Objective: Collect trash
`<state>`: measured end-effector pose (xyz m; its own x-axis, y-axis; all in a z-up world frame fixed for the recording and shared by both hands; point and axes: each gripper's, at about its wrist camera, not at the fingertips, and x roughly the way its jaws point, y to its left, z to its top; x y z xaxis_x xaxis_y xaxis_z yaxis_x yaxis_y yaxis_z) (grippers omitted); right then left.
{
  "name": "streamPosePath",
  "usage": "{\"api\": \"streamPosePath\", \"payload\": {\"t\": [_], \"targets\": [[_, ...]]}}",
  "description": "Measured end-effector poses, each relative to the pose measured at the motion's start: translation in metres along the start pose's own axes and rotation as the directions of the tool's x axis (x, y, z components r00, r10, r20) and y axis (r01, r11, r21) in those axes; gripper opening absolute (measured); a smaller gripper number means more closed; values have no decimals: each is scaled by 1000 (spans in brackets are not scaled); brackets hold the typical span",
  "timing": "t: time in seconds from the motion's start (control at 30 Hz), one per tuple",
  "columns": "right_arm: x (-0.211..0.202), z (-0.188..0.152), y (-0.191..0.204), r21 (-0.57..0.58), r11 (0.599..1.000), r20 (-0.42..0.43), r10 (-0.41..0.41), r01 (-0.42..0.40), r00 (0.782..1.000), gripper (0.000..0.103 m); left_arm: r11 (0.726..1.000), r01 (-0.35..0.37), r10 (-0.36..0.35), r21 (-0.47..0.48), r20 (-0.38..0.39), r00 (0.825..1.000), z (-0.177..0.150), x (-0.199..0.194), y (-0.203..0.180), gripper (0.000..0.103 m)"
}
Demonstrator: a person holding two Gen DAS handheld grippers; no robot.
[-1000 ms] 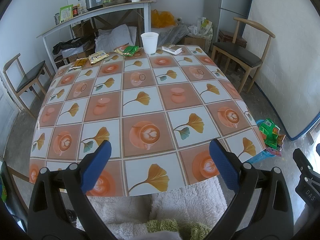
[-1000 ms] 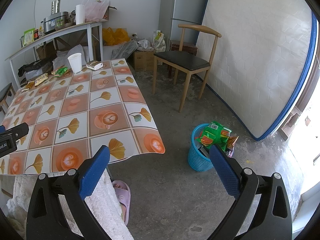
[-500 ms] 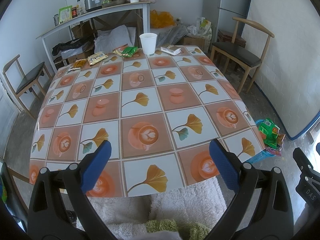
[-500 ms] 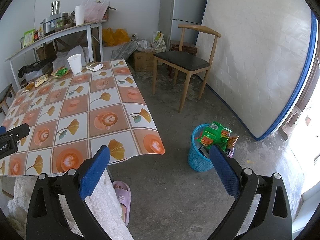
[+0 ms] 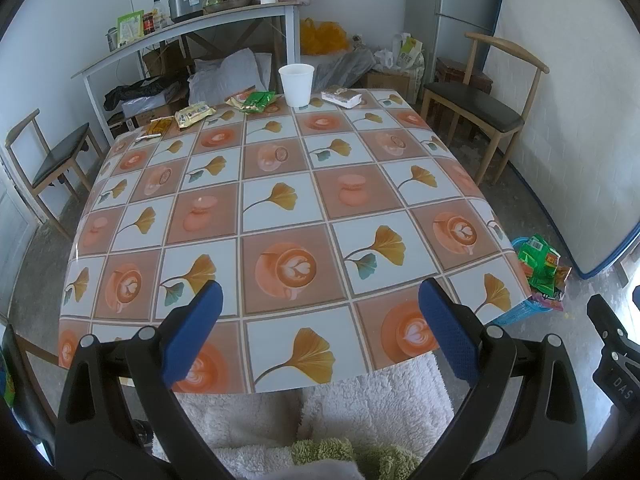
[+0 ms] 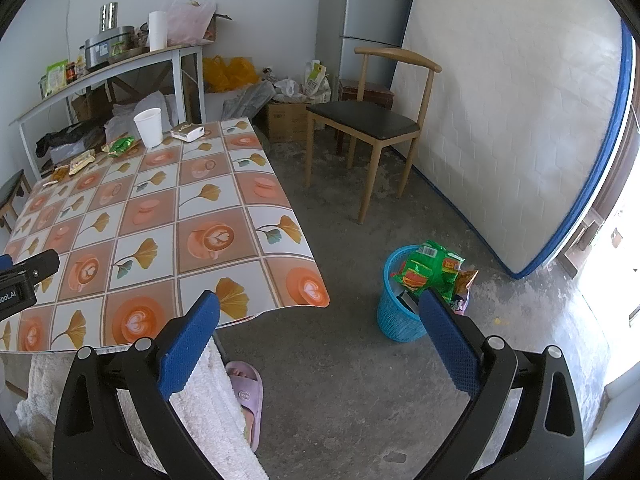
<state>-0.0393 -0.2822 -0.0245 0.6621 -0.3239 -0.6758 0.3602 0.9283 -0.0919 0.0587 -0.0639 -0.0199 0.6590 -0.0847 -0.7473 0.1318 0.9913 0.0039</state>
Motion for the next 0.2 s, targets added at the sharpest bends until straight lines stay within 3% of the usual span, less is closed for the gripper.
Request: {"api": "streamPosePath", "payload": {"t": [0.2], "targets": [[0, 0, -1, 0, 1000, 0, 1, -1, 1000, 97, 1000, 2, -2, 0, -3, 1000, -1, 1, -1, 94]]}}
